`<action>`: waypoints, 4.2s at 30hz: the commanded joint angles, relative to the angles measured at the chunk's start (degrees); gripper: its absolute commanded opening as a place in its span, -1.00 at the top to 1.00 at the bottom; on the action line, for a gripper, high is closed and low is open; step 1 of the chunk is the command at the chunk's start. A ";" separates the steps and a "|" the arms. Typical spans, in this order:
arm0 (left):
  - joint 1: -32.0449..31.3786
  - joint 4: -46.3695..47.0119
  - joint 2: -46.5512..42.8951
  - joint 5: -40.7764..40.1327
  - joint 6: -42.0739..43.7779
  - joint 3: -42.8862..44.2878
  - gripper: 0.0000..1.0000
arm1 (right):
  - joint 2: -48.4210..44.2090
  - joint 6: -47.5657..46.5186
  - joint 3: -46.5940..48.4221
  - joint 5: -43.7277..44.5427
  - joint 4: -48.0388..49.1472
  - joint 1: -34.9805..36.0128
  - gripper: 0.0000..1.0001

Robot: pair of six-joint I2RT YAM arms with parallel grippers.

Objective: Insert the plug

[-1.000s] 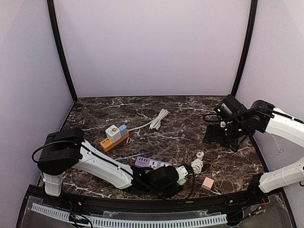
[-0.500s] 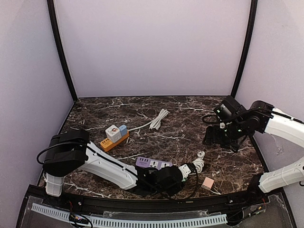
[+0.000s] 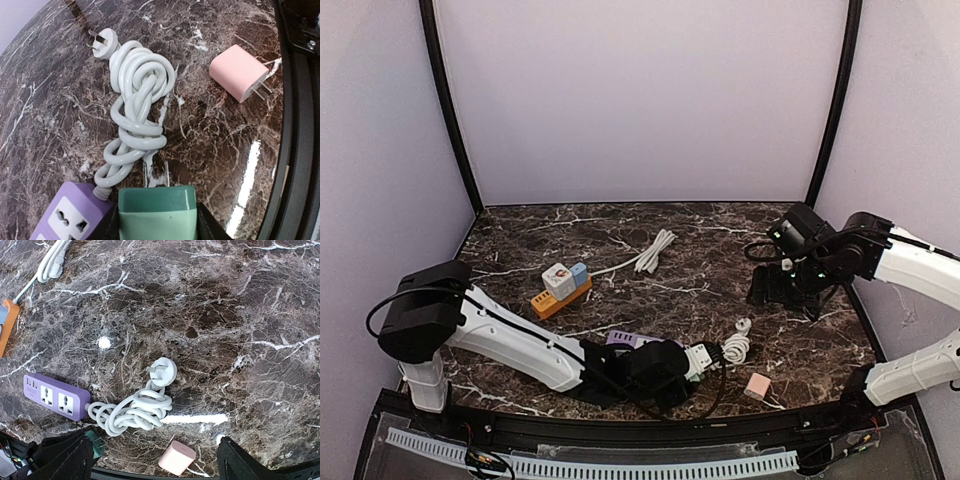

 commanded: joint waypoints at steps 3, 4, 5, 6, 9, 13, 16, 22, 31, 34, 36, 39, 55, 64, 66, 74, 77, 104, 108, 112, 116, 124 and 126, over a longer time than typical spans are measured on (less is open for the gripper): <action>-0.22 -5.98 -10.40 2.51 5.24 -2.31 0.97 | -0.56 -1.63 -0.61 1.46 2.03 -0.38 -0.71; -0.22 -7.65 -11.09 2.61 6.38 -2.31 0.98 | -0.64 -1.78 -0.56 1.41 2.46 -0.38 -0.71; -0.13 -9.10 -12.56 2.62 6.93 -2.23 0.98 | -0.61 -1.98 -0.46 1.32 3.02 -0.38 -0.71; -0.02 -9.84 -13.23 2.92 7.95 -2.23 0.98 | -0.55 -2.08 -0.34 1.18 3.51 -0.38 -0.71; 0.81 -12.94 -17.25 4.22 9.22 -1.88 0.98 | 0.09 -2.81 0.51 0.44 5.13 -0.38 -0.71; 2.78 -18.73 -22.39 6.78 10.70 -1.02 0.98 | 1.75 -5.53 2.62 -1.70 7.98 -0.38 -0.71; 4.15 -21.58 -26.39 8.17 12.09 -0.13 0.98 | 2.90 -8.84 4.15 -4.81 11.03 -0.35 -0.75; 5.98 -22.94 -34.57 6.23 15.24 -1.41 0.98 | 3.39 -15.14 6.33 -15.10 19.31 -0.37 -0.78; 8.73 -24.13 -41.96 13.35 20.40 -1.76 0.98 | 6.79 -19.17 8.30 -40.58 31.70 -0.44 -0.78; 9.33 -24.56 -43.18 14.98 22.03 -1.60 0.98 | 7.83 -18.03 8.47 -47.59 35.59 -0.47 -0.78; 10.06 -25.99 -42.66 15.74 22.72 -0.71 0.99 | 8.35 -17.14 8.82 -51.21 37.65 -0.41 -0.76; 11.09 -26.09 -41.74 16.73 22.96 -0.18 0.98 | 8.85 -14.89 8.45 -56.36 42.08 -0.47 -0.72; 13.93 -19.58 -35.72 18.40 21.85 5.24 0.98 | 11.78 -11.47 7.05 -60.52 43.82 -0.47 -0.40; 13.93 -18.99 -34.27 18.39 22.22 6.61 0.99 | 12.20 -11.53 6.44 -61.38 43.32 -0.42 -0.06; 13.93 -18.63 -33.90 18.17 22.33 6.71 0.98 | 12.37 -11.52 6.26 -61.66 43.32 -0.42 -0.03; 13.92 -18.23 -32.71 17.54 22.60 7.09 0.98 | 13.46 -12.06 6.59 -62.98 42.80 -0.47 0.17; 13.89 -18.19 -32.38 17.56 22.67 7.02 0.99 | 13.95 -12.41 6.91 -63.36 42.39 -0.46 0.35; 13.93 -29.16 -34.30 11.98 16.00 13.60 -0.97 | 8.04 -21.46 8.14 -51.99 41.32 -3.40 1.00; 14.38 -31.64 -35.58 12.26 12.75 14.29 -0.97 | 4.89 -23.83 6.88 -46.11 44.05 -3.69 1.00; 17.40 -32.37 -36.49 15.65 6.24 14.54 -0.97 | 1.64 -25.01 4.69 -41.07 48.14 -3.81 1.00; 20.33 -34.13 -37.00 18.34 1.35 15.37 -0.97 | -0.67 -25.09 3.80 -36.19 50.29 -3.91 1.00; 30.87 -37.01 -35.90 36.47 -13.24 17.91 -0.86 | -1.78 -22.30 4.24 -33.86 52.02 -4.86 1.00; 32.89 -36.66 -35.69 39.97 -16.68 17.76 -0.83 | -2.32 -22.20 3.43 -35.09 54.31 -4.86 1.00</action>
